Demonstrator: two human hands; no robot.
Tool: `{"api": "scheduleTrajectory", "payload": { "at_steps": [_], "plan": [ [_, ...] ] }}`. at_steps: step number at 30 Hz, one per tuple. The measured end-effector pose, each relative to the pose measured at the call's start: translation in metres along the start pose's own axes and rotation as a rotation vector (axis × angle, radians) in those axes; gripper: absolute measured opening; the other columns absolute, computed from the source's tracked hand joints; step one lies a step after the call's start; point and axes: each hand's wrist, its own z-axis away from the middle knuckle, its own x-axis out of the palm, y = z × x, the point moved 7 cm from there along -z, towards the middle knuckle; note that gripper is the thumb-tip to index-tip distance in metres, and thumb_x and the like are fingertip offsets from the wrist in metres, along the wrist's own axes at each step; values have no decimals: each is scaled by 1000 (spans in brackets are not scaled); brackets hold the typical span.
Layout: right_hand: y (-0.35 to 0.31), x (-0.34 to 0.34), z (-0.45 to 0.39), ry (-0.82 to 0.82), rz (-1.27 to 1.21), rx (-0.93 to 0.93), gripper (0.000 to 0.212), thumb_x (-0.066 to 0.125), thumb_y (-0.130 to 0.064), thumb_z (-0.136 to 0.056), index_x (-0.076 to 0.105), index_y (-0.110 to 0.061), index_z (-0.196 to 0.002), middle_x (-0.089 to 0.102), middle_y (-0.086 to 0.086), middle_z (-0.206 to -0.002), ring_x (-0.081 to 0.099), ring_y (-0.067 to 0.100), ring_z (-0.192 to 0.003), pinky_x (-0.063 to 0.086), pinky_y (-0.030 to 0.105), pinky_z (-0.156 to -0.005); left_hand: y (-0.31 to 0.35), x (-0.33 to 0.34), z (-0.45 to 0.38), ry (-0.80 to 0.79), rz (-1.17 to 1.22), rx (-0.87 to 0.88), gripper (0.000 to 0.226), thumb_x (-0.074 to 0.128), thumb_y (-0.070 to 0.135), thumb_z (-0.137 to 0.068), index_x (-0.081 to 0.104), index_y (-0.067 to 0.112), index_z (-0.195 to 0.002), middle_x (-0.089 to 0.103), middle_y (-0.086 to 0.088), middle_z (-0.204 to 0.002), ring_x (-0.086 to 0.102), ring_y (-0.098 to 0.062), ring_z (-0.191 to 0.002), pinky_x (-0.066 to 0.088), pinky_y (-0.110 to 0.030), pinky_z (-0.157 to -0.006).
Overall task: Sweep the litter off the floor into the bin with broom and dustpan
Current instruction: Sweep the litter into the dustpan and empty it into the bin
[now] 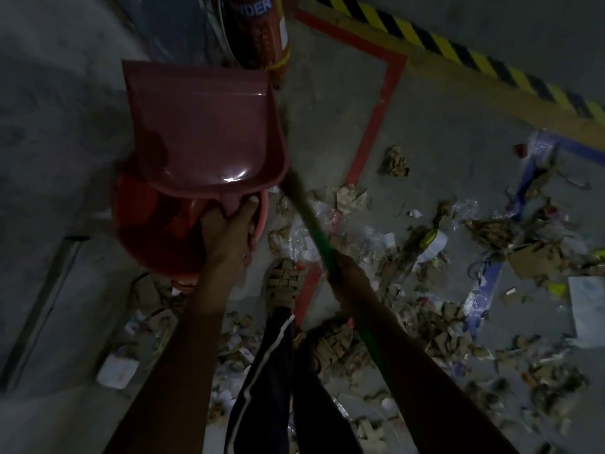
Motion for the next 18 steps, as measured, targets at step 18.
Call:
{"api": "scheduleTrajectory", "payload": {
  "at_steps": [18],
  "plan": [
    [146,-94,23,363,-169,551,24,46,-10,-99,50,-9,-123,59,11,-88,66,29,-66,57,40,-52,-42,22,32,-130,-50,-41,27,73,30,-92,55,18,-76,49,0,-56,41,-8,-35,28,-15,-34]
  ]
}}
